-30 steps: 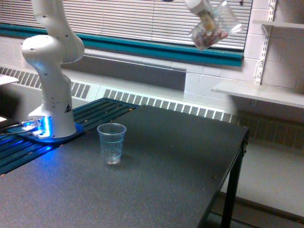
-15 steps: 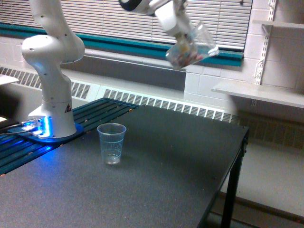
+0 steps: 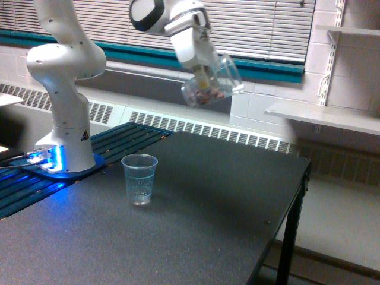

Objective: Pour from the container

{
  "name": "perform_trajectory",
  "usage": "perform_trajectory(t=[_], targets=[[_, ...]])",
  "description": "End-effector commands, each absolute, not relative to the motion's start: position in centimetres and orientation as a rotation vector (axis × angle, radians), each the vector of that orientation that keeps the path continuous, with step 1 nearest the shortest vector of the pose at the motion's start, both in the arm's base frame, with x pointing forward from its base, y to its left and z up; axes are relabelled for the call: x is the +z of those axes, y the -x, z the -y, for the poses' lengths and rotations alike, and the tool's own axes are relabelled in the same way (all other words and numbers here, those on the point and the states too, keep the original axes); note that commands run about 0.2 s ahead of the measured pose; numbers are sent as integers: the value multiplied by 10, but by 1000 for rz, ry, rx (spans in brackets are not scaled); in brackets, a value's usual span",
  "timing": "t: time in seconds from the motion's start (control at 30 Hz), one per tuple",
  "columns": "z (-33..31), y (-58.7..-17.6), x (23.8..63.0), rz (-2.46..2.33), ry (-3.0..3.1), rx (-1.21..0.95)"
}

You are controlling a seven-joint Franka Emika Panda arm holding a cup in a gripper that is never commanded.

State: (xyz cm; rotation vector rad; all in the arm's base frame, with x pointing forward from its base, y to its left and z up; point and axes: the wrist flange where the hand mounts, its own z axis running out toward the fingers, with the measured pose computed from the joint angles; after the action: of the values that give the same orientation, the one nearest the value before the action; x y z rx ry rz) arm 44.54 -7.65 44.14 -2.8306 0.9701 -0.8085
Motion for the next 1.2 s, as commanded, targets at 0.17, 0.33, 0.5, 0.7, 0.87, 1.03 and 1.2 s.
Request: perform_trajectory(t=[0.17,0.33,0.5,0.7,0.87,1.03,1.2], targets=[[90,-406,415,-983,2851,-809],[91,-386,397,-990,2870,-752],[91,-371,384,-985,2900,-710],[91,-355,369,-978,2922,-665],[92,-338,355,-983,2946,-612],[94,-321,341,-1020,2948,-558],[98,-311,339,-1051,2965,-539]])
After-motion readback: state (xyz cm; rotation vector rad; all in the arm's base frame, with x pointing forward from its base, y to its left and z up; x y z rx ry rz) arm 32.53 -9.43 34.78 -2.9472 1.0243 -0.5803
